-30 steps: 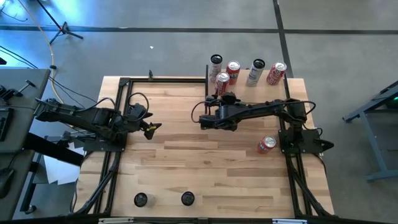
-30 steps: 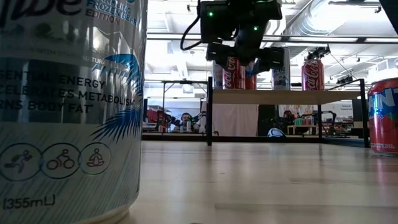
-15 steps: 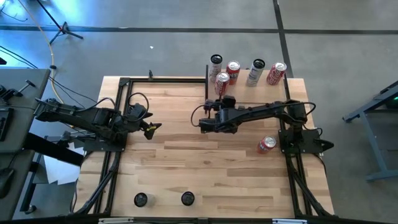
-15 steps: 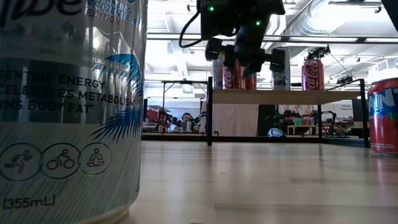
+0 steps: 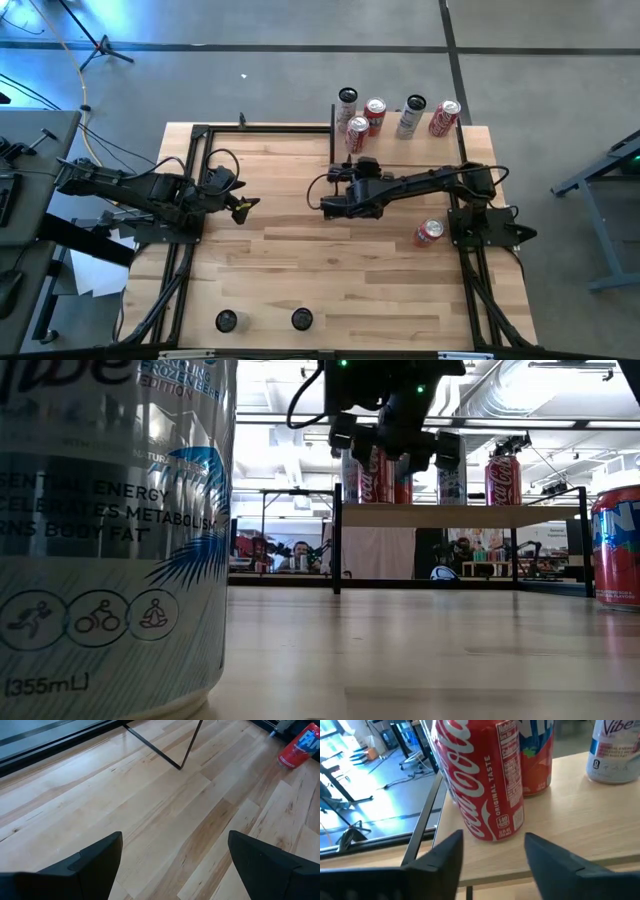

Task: Place canned beverage on shelf
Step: Put the red white soda can on the shelf aligned with the other red white soda can

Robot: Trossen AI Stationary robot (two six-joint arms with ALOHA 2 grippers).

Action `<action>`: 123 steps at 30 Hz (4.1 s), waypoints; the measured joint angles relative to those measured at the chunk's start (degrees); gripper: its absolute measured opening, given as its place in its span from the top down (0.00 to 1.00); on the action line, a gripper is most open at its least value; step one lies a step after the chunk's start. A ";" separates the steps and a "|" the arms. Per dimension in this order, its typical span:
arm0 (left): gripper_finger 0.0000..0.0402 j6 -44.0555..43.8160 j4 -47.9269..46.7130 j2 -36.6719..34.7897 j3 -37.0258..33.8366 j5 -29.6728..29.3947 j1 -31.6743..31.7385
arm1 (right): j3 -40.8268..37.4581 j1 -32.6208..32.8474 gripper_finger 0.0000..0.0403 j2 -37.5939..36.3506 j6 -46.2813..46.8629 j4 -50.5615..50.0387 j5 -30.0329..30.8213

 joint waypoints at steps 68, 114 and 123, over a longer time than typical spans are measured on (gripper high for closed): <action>0.16 -0.01 0.00 -0.01 0.00 0.01 0.00 | 0.02 -5.65 0.61 -0.02 -2.86 1.48 5.89; 0.16 -0.01 0.00 0.01 0.00 0.01 -0.01 | -26.33 4.62 0.16 -7.15 -8.52 33.65 19.02; 0.16 -0.01 0.01 0.00 0.00 -0.01 -0.01 | -25.53 2.93 0.16 -6.58 -26.14 37.68 19.15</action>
